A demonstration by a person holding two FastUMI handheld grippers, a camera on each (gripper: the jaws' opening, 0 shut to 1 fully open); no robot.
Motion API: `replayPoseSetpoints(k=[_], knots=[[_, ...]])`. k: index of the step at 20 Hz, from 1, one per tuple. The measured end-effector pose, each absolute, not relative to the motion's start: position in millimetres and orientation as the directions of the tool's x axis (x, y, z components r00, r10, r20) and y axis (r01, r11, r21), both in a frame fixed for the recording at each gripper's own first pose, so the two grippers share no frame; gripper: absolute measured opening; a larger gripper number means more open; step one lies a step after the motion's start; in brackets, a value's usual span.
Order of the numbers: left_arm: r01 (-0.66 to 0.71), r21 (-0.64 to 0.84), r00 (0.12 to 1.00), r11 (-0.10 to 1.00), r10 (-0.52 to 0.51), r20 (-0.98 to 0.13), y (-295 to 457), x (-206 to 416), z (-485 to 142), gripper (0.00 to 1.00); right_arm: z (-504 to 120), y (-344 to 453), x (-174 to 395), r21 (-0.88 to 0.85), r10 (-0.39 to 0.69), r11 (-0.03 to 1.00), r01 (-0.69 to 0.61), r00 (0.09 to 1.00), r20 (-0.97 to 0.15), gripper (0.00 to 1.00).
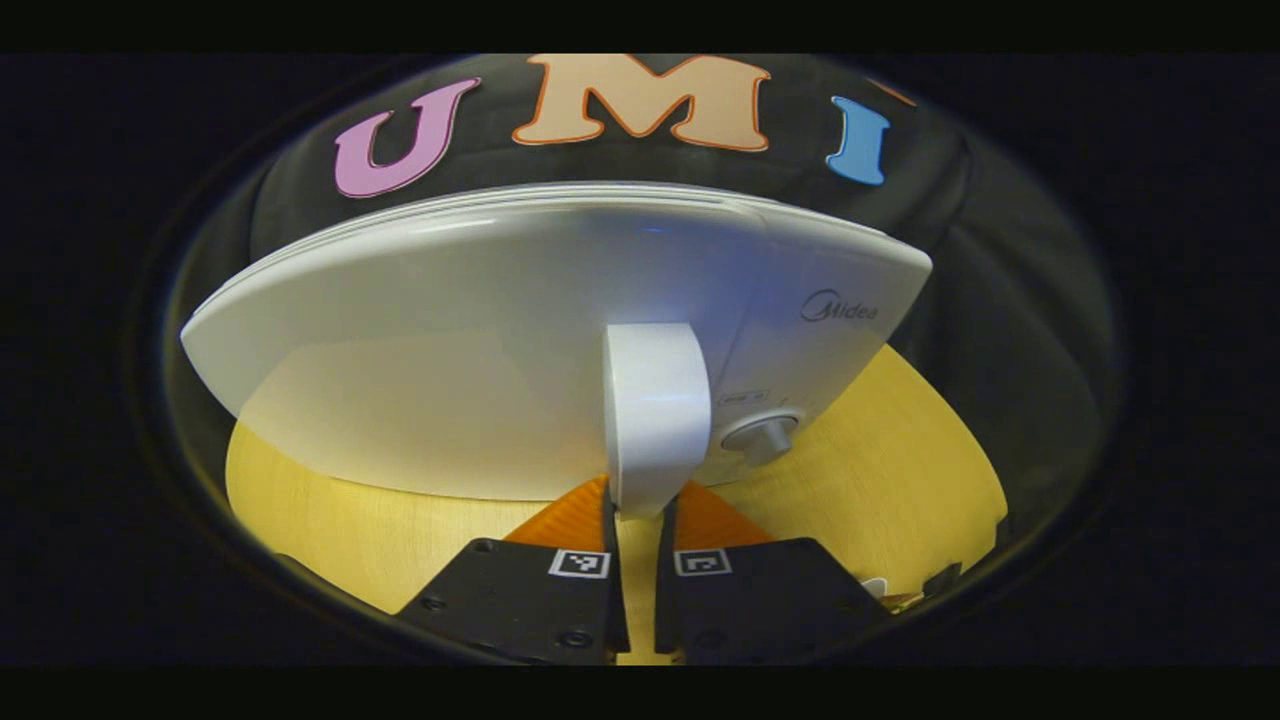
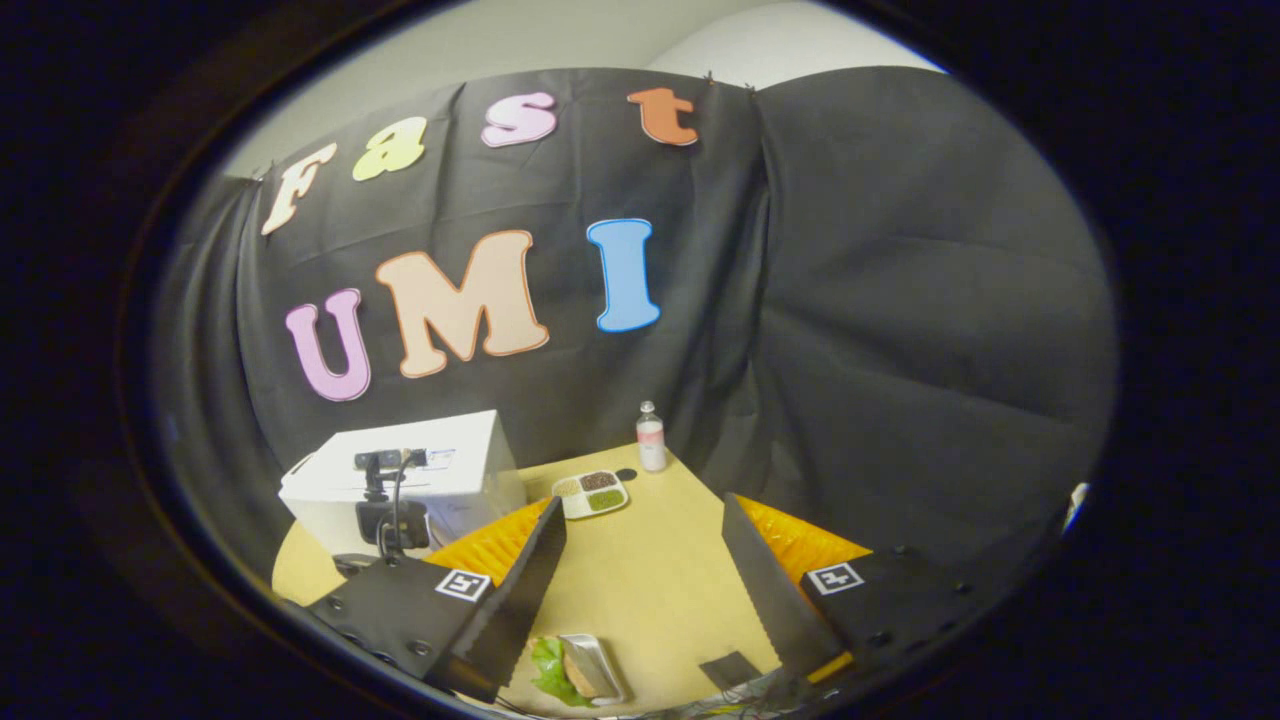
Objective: Open the microwave oven with the left hand, put the food in, and close the microwave oven.
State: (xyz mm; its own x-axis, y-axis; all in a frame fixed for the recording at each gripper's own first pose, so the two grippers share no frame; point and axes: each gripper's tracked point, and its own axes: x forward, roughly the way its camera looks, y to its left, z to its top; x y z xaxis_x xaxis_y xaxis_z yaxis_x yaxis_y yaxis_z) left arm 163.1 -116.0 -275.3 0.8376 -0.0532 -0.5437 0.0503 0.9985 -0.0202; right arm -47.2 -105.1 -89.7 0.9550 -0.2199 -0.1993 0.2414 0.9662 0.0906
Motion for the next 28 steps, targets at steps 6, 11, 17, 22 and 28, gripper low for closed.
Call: replayPoseSetpoints(k=[6, 11, 17, 22, 28], knots=[[0.042, -0.038, 0.853, 0.998, -0.056, -0.518, -116.4, 162.3, -274.5, 0.05, -96.3, -127.2, -68.6, 0.101, -0.255, 0.954, 0.281, 0.943, -0.215, 0.92], [0.025, -0.043, 0.867, 0.999, -0.043, -0.497, -116.3, 162.1, -273.7, 0.04, -88.0, -141.5, -73.0, 0.086, -0.251, 0.959, 0.271, 0.949, -0.192, 0.92], [-0.038, -0.077, 0.884, 0.996, -0.003, -0.467, -114.5, 160.6, -271.7, 0.01, -80.3, -156.8, -68.2, 0.069, -0.217, 0.971, 0.23, 0.964, -0.156, 0.92], [-0.087, -0.086, 0.89, 0.993, 0.039, -0.455, -113.2, 159.7, -270.0, 0.01, -85.2, -169.1, -65.8, 0.051, -0.191, 0.978, 0.201, 0.969, -0.155, 0.92], [-0.063, -0.064, 0.892, 0.996, 0.028, -0.451, -107.7, 101.6, -280.5, 0.01, -85.9, -178.1, -66.1, 0.077, -0.176, 0.979, 0.189, 0.973, -0.149, 0.92]])
